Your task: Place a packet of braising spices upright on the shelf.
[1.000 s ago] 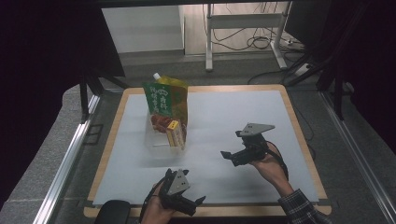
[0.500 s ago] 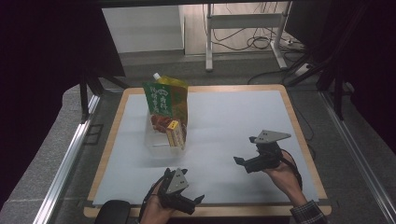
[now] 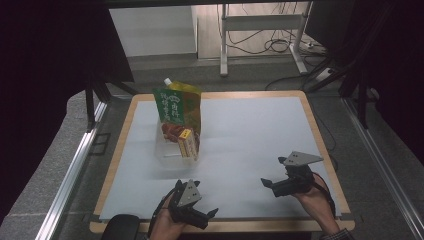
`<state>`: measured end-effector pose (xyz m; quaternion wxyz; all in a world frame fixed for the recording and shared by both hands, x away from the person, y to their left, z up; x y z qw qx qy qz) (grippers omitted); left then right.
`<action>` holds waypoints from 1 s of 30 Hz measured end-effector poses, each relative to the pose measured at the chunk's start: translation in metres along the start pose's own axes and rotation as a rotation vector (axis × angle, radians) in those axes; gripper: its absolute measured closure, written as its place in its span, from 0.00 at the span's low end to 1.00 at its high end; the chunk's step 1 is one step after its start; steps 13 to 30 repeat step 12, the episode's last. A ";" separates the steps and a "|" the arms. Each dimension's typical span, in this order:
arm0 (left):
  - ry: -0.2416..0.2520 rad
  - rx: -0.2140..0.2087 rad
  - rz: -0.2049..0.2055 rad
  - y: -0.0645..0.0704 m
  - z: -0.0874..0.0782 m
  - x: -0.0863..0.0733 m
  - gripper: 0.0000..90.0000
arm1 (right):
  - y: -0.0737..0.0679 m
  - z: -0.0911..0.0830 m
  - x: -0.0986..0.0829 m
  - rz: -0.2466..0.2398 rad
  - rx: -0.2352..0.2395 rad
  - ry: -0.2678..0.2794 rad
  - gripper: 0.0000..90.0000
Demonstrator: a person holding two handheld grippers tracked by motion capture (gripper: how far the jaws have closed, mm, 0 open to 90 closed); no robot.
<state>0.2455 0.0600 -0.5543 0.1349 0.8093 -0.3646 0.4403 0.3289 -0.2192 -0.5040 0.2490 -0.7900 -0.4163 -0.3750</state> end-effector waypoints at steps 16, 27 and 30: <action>-0.015 0.004 0.000 -0.001 0.002 -0.001 0.00 | 0.005 -0.002 -0.029 0.033 -0.021 -0.041 0.02; -0.015 0.004 0.000 -0.001 0.002 -0.001 0.00 | 0.005 -0.002 -0.029 0.033 -0.021 -0.041 0.02; -0.015 0.004 0.000 -0.001 0.002 -0.001 0.00 | 0.005 -0.002 -0.029 0.033 -0.021 -0.041 0.02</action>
Point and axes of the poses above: each handheld gripper's, and its own axes: z roughly forward along the jaws, x roughly out of its top, y roughly to its right, the point moved 5 cm from there along z, roughly forward along the jaws, and after that the axes turned 9 degrees about x, right-handed, at the moved point
